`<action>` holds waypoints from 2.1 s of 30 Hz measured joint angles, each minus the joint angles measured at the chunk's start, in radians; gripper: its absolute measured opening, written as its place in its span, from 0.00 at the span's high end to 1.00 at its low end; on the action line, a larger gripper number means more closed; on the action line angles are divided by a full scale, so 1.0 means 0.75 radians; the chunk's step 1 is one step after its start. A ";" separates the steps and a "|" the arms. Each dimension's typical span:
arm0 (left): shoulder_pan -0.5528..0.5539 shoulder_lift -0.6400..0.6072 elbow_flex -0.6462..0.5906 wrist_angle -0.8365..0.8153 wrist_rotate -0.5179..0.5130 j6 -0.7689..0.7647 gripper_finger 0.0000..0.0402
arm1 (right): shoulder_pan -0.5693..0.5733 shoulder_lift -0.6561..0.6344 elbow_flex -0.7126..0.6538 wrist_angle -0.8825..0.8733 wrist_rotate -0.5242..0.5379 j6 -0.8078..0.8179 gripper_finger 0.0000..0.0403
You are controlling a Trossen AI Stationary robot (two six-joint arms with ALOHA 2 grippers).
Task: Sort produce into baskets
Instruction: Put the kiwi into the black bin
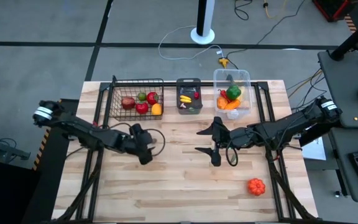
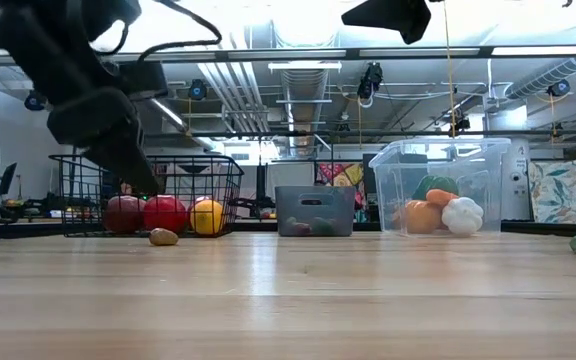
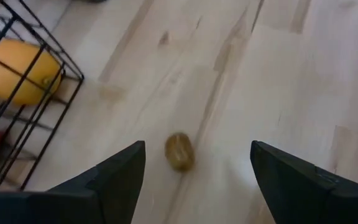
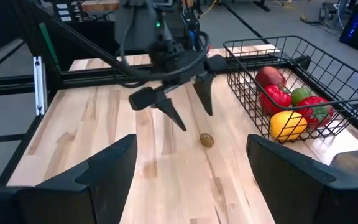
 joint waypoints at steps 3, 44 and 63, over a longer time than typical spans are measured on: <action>0.020 -0.017 -0.092 0.186 0.000 0.071 0.33 | 0.000 0.003 0.000 0.001 0.001 -0.002 0.26; 0.065 0.275 -0.189 0.714 -0.007 0.073 0.88 | -0.001 0.005 -0.005 -0.041 0.001 -0.027 0.30; -0.003 0.272 -0.187 1.912 0.211 0.123 0.87 | 0.119 0.270 -0.167 0.605 0.007 -0.508 0.32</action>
